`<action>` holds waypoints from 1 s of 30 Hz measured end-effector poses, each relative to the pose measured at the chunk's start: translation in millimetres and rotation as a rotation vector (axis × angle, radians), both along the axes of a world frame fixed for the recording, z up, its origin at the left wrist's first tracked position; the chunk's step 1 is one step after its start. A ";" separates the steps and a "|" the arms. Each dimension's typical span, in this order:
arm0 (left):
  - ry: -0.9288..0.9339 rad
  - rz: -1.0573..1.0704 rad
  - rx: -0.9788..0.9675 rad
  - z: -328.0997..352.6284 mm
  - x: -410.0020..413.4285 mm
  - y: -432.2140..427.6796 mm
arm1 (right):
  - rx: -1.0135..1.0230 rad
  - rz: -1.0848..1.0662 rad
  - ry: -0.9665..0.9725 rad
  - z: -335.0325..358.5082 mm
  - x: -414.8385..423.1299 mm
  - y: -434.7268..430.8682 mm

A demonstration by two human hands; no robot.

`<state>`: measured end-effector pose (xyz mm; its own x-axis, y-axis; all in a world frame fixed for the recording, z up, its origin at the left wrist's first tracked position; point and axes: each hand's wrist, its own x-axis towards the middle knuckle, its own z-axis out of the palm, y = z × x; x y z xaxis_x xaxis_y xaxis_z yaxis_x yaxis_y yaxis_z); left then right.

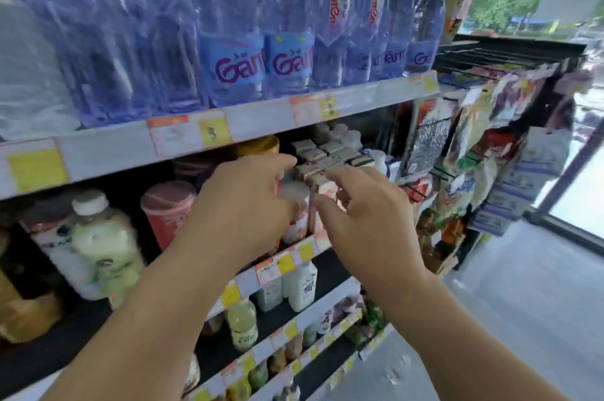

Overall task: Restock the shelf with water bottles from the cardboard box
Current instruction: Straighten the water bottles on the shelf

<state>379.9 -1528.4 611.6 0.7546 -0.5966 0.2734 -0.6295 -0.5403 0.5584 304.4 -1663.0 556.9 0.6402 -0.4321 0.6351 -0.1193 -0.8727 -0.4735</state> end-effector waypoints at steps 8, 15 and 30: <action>0.228 -0.122 0.068 -126.7 -45.4 -115.9 | 0.206 -0.187 0.249 -116.8 -84.2 -102.3; 0.397 -0.100 0.150 -262.7 -97.5 -234.3 | 0.393 -0.285 0.516 -251.3 -155.8 -209.4; 0.598 -0.068 0.289 -586.4 -111.1 -360.7 | 0.645 -0.309 0.776 -583.0 -170.5 -343.3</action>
<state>268.8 -1889.1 25.2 0.6850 -0.6343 -0.3583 -0.2943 -0.6909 0.6603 133.9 -2006.3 -26.2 0.5769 -0.7557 -0.3101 -0.7628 -0.3626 -0.5354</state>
